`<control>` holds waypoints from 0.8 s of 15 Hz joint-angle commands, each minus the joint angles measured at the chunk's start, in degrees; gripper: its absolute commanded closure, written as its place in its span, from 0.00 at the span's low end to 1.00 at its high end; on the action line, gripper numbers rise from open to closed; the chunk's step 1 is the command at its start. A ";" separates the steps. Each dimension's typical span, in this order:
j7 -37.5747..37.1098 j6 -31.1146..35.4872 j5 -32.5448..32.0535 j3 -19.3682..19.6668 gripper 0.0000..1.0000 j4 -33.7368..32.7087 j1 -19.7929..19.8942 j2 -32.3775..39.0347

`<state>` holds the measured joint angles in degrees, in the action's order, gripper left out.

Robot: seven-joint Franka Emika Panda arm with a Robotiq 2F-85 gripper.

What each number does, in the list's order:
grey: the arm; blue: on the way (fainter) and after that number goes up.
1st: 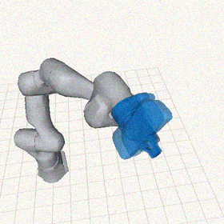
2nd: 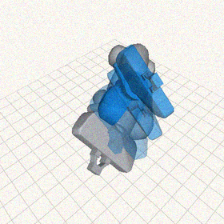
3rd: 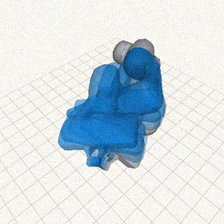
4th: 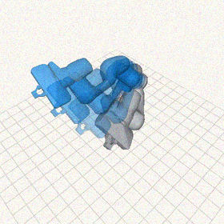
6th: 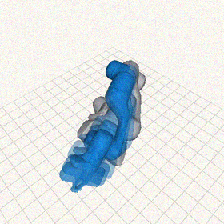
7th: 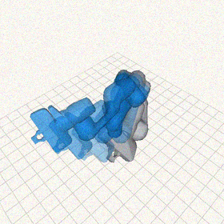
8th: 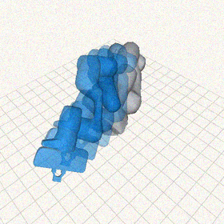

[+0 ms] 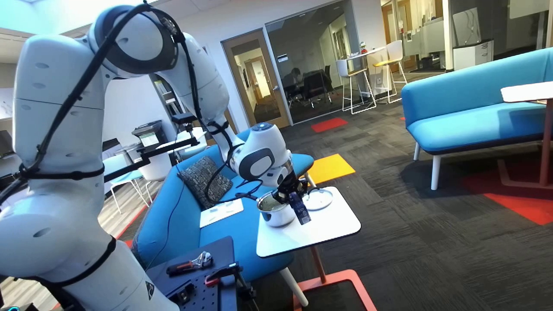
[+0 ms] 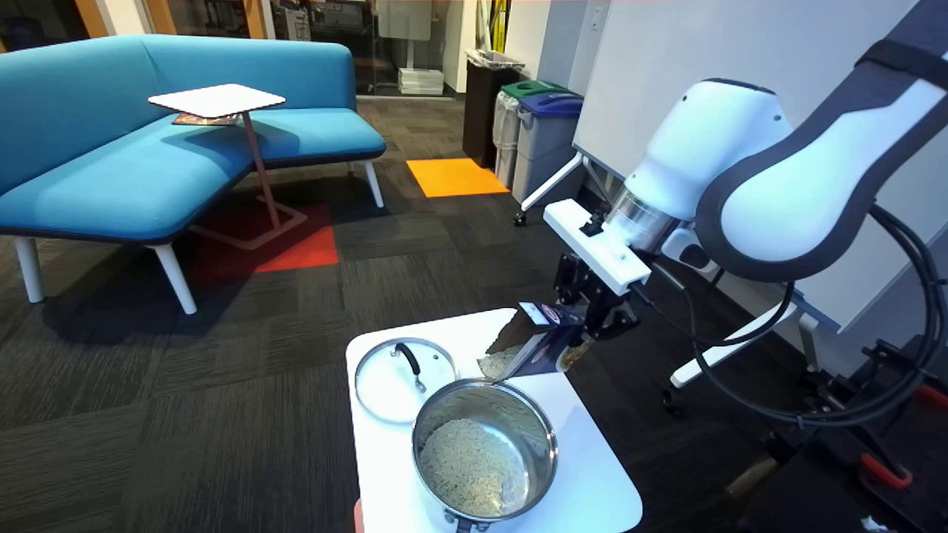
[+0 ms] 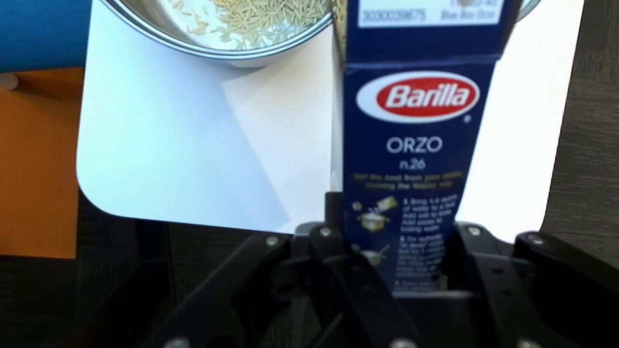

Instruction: Pour some of the contents of the blue box into the silver pot and close the pot with the glass lid

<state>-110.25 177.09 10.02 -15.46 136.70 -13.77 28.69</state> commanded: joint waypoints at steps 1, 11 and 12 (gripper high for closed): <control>8.51 4.92 6.46 -9.84 0.83 1.98 9.69 -0.05; 28.03 9.55 8.41 -32.04 0.83 -1.36 35.24 13.39; 30.55 9.54 7.91 -33.65 0.83 -1.98 37.65 15.77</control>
<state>-85.99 184.56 18.62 -44.10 136.97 17.43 37.71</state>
